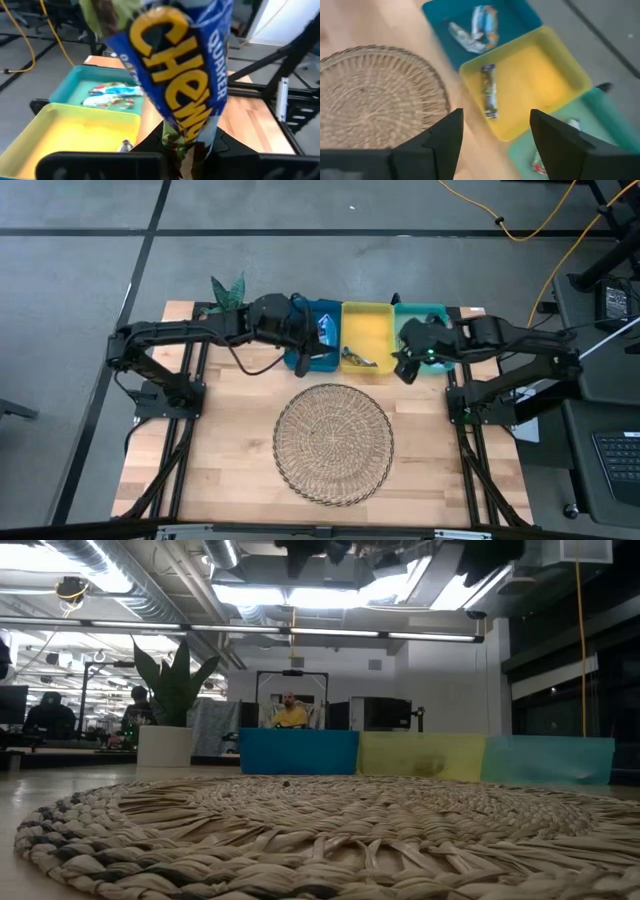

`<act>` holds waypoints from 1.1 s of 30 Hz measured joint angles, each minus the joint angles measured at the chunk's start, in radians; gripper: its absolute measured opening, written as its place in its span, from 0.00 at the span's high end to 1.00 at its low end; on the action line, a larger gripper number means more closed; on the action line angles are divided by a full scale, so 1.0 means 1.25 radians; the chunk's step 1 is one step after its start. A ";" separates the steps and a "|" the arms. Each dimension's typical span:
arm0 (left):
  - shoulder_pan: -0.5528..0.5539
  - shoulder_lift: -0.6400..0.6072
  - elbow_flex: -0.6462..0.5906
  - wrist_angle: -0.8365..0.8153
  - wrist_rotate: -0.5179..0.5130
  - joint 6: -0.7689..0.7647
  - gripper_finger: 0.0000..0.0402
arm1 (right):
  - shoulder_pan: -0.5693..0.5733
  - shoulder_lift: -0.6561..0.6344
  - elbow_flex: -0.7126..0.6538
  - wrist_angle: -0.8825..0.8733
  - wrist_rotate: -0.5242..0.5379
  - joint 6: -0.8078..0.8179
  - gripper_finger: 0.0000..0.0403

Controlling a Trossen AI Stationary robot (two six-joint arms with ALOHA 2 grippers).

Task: Pick and place Granola Bars by type
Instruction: Put the blue granola bar into the yellow bin

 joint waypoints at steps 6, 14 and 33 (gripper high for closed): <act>0.029 0.074 0.022 0.048 0.068 -0.046 0.93 | 0.009 -0.105 -0.049 -0.002 0.068 0.021 0.43; 0.077 0.237 0.183 0.039 0.164 -0.042 0.93 | 0.009 -0.247 -0.184 0.003 0.057 0.041 0.43; 0.171 0.638 0.565 -0.113 0.185 -0.071 0.93 | 0.009 -0.481 -0.460 0.169 -0.007 -0.007 0.43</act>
